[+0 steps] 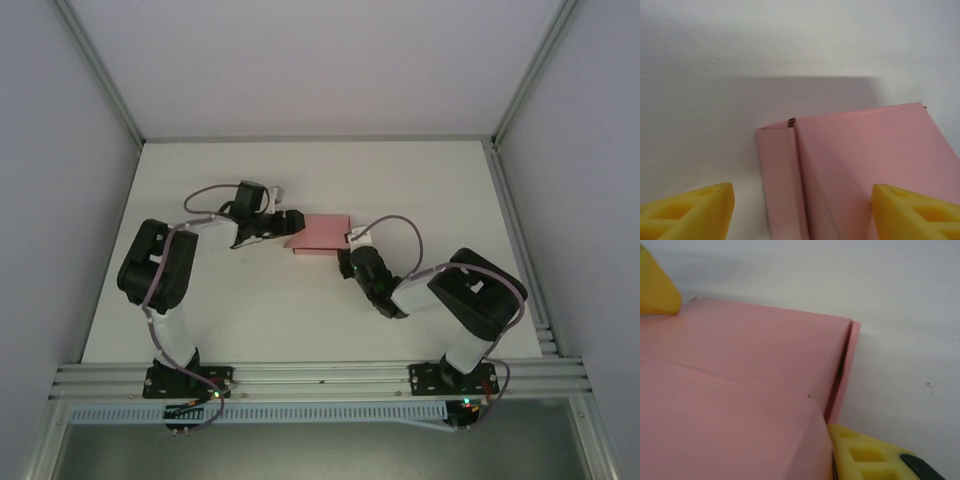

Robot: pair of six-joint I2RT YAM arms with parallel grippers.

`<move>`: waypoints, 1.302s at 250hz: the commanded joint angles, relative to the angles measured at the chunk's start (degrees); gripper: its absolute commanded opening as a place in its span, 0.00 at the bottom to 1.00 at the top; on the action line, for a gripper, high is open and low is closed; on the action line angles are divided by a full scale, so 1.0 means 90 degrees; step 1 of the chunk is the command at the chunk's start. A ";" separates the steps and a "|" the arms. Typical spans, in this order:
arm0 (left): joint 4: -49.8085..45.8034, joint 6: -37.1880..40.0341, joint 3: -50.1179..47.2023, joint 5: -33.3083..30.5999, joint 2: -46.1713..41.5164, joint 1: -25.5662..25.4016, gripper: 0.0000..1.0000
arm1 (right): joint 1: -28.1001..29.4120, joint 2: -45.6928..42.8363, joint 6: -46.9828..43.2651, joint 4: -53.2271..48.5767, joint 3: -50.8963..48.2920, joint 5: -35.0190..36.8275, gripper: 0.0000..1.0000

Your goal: Assemble paper box

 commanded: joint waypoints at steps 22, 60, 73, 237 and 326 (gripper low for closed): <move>0.0232 -0.0016 -0.0149 0.0240 0.0346 0.0063 0.61 | 0.0021 -0.0544 -0.0149 -0.1211 -0.0309 -0.0416 0.49; 0.0260 -0.0037 -0.0197 0.0241 0.0408 0.0061 0.56 | 0.0022 -0.1347 -0.0218 -0.2033 -0.0273 -0.0955 0.64; 0.0269 -0.0027 -0.0221 0.0246 0.0419 0.0065 0.53 | 0.0023 -0.1627 -0.0216 -0.2352 -0.0211 -0.1074 0.72; 0.1831 -0.0835 -0.0897 0.1447 0.0498 0.0491 0.05 | -0.1751 -0.2452 0.2770 -0.4050 0.0955 -0.2492 1.00; 0.3985 -0.2019 -0.1525 0.2467 0.0763 0.0803 0.05 | -0.2081 -0.1092 0.3237 -0.5116 0.2421 -0.3896 1.00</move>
